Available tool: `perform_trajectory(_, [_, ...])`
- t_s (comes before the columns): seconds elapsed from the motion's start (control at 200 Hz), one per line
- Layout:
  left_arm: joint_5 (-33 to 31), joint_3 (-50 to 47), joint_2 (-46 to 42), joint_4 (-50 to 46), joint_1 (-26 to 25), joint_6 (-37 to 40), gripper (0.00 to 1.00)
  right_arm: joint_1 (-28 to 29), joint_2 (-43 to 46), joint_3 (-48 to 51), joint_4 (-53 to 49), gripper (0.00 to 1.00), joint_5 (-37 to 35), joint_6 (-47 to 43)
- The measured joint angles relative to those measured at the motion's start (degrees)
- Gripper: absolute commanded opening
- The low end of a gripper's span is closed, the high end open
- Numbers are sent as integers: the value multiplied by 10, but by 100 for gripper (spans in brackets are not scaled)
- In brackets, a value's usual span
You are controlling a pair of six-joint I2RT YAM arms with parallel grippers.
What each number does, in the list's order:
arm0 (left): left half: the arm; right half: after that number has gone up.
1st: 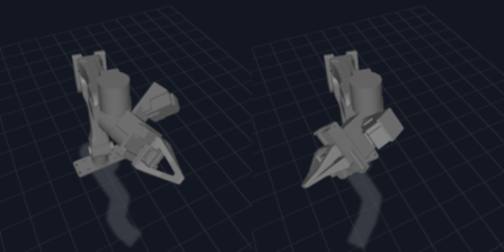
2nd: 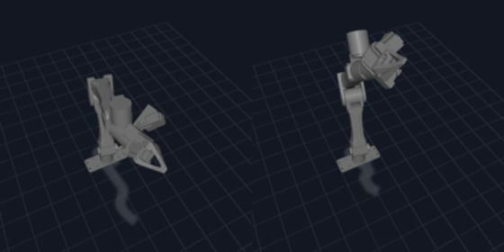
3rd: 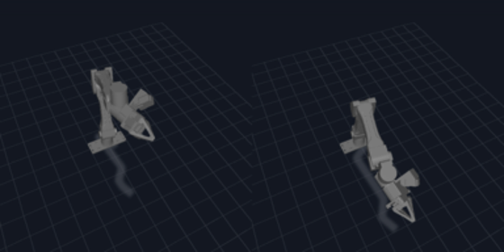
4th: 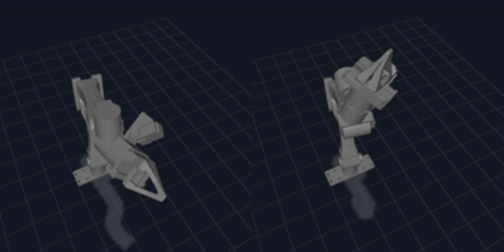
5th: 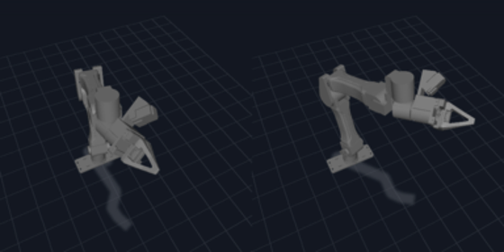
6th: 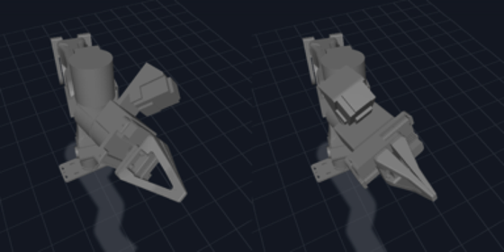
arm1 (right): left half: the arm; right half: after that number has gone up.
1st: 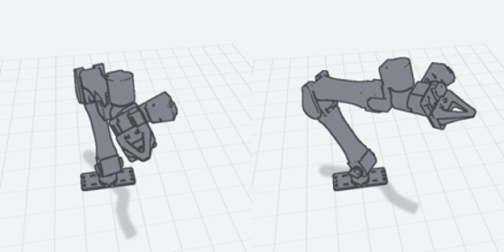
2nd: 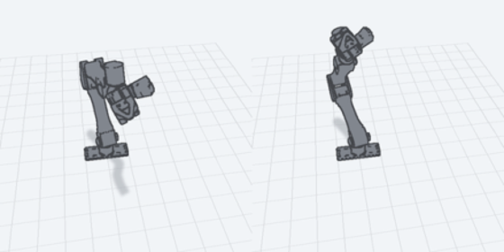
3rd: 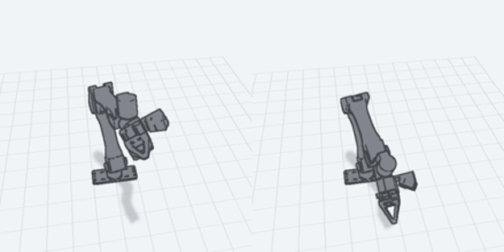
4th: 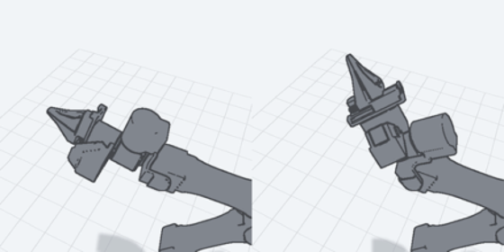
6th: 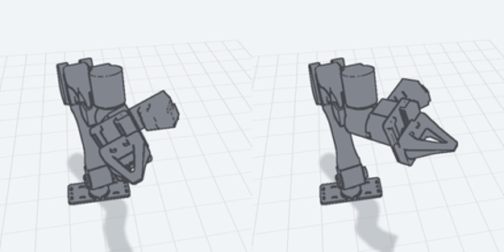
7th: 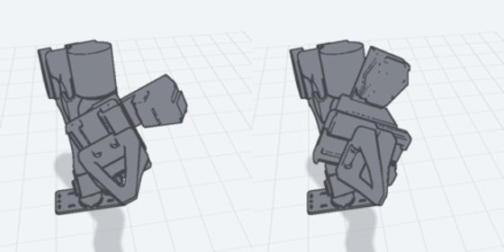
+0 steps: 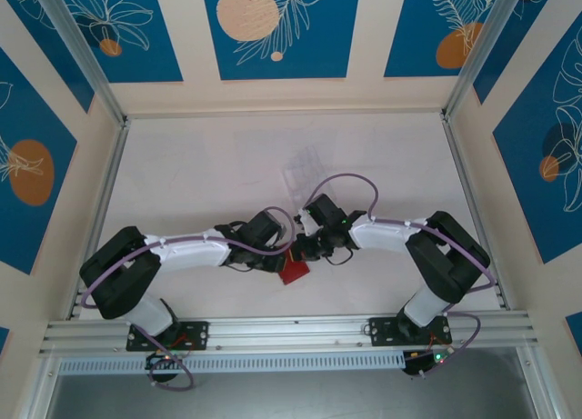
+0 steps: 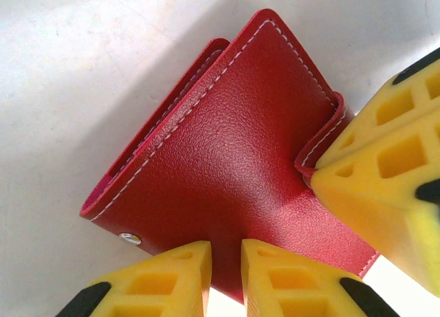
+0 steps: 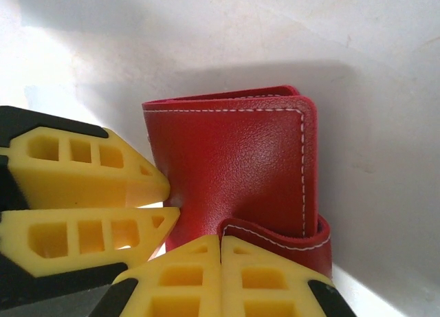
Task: Put the credit cards into the card holder
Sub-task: Close the button on the card holder.
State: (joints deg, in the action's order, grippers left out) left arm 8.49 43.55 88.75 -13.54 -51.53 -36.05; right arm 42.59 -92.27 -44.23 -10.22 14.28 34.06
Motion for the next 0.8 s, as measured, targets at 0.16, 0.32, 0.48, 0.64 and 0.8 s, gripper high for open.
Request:
perform_trajectory(0.16, [0, 0, 0, 0, 0, 0, 19, 6, -2, -3, 0, 0, -10, 5])
perform_trajectory(0.32, [0, 1, 0, -2, 0, 0, 20, 8, 0, -3, -1, 2, -15, 9])
perform_trajectory(0.48, [1, 10, -1, -11, 0, -1, 30, 12, 6, -14, -23, 25, -34, 6])
perform_trajectory(0.64, [-15, 23, -30, -49, 16, 3, 41, 3, 15, -36, -45, 42, -54, -1])
perform_trajectory(0.8, [-17, 34, -95, -71, 60, 7, 52, -12, 28, -70, -58, 48, -60, -12])
